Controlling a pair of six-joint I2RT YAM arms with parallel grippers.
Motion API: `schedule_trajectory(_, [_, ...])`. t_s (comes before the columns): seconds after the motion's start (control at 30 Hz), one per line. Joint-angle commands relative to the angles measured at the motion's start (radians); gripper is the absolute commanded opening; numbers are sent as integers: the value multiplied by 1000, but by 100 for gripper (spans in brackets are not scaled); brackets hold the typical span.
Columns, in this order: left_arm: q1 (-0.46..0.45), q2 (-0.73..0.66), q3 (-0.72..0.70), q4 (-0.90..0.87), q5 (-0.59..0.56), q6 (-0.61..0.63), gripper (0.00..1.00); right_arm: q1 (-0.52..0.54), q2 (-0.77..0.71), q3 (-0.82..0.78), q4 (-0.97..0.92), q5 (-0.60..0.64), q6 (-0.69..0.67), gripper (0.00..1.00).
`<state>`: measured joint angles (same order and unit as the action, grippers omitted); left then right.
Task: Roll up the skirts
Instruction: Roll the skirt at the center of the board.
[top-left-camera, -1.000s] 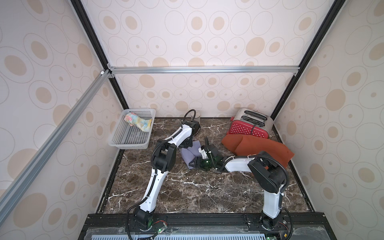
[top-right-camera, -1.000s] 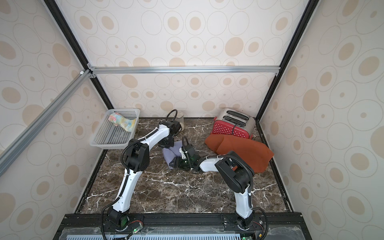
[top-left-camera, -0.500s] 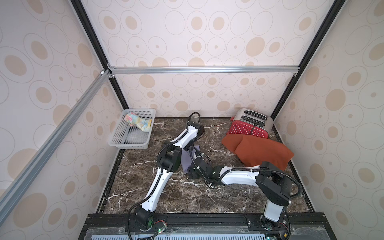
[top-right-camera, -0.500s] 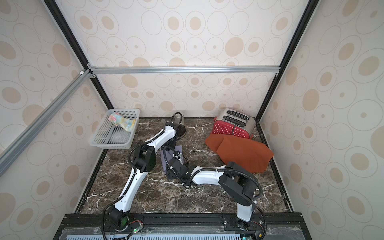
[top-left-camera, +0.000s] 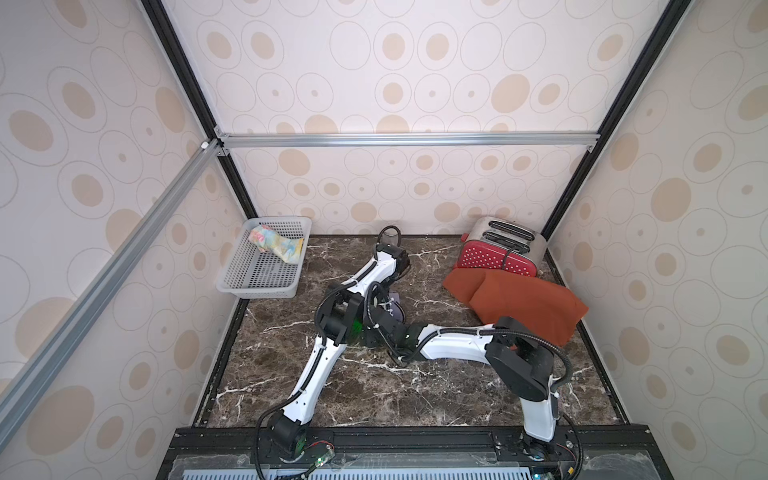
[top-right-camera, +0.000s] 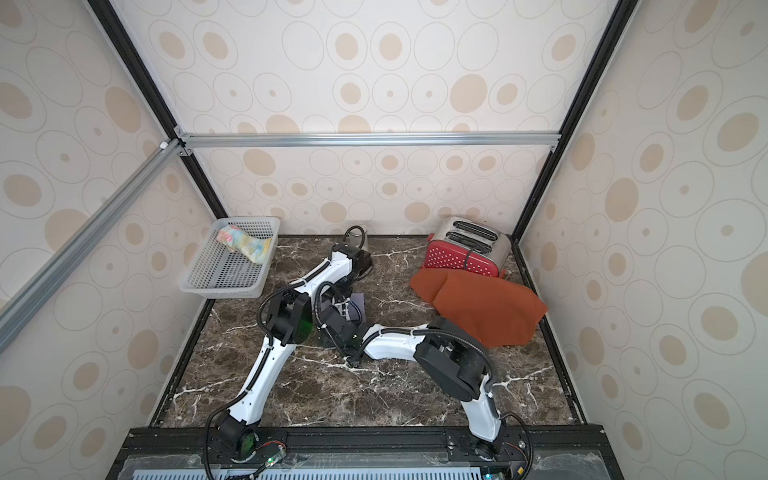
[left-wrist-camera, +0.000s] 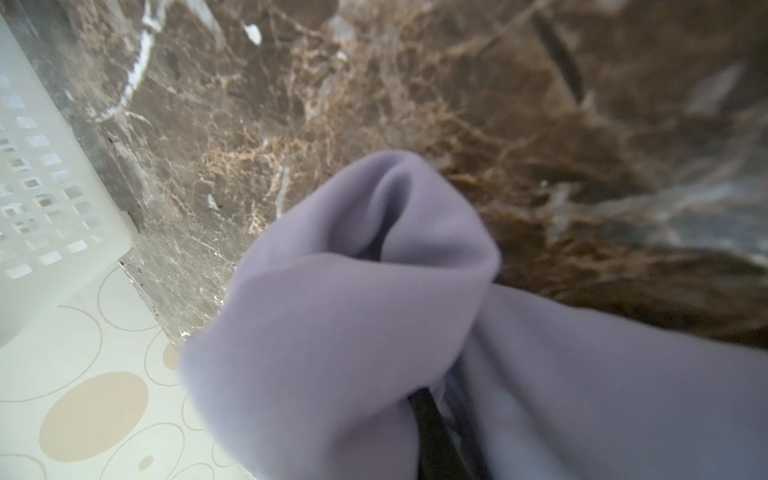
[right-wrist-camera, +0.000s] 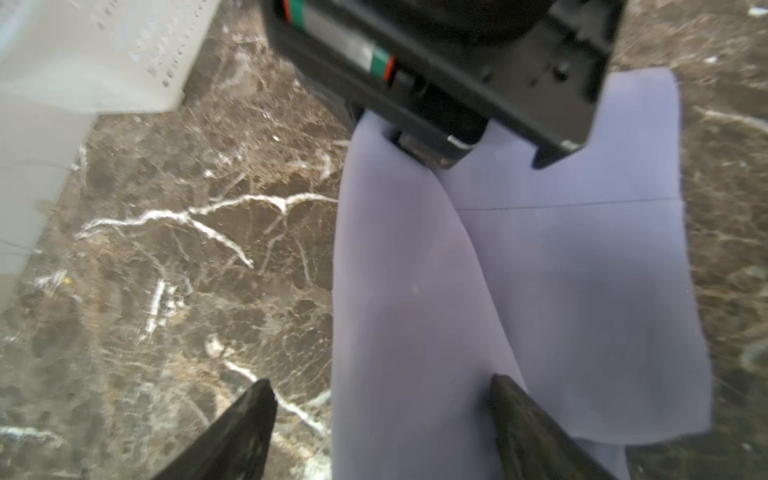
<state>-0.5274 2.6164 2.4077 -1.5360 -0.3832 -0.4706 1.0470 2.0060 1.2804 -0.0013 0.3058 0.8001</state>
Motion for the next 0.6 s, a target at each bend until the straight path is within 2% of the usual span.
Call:
schedule_trajectory(0.0, [-14,35,15,-68,84,30,26,-9,55,19,-81,-45,98,54])
schedule_trajectory(0.07, [-12,31,22,-67,93,33,30,-29,56,-26,-19,-115,139,35])
schedule_trajectory(0.13, [-8,17,23,-59,114,39,35,-39,35,-93,68,-156,165,24])
schedule_trajectory(0.3, [33,-29,58,-23,220,36,59,-94,-18,-276,343,-309,249,3])
schedule_trajectory(0.4, [73,-98,52,39,298,16,83,-150,-3,-384,582,-454,340,0])
schedule_trajectory(0.43, [88,-133,40,70,325,10,96,-168,10,-410,650,-499,378,0])
schedule_trajectory(0.47, [105,-169,31,96,347,3,99,-187,24,-433,714,-546,415,0])
schedule_trajectory(0.57, [143,-287,-55,244,444,8,99,-236,73,-461,874,-683,508,0])
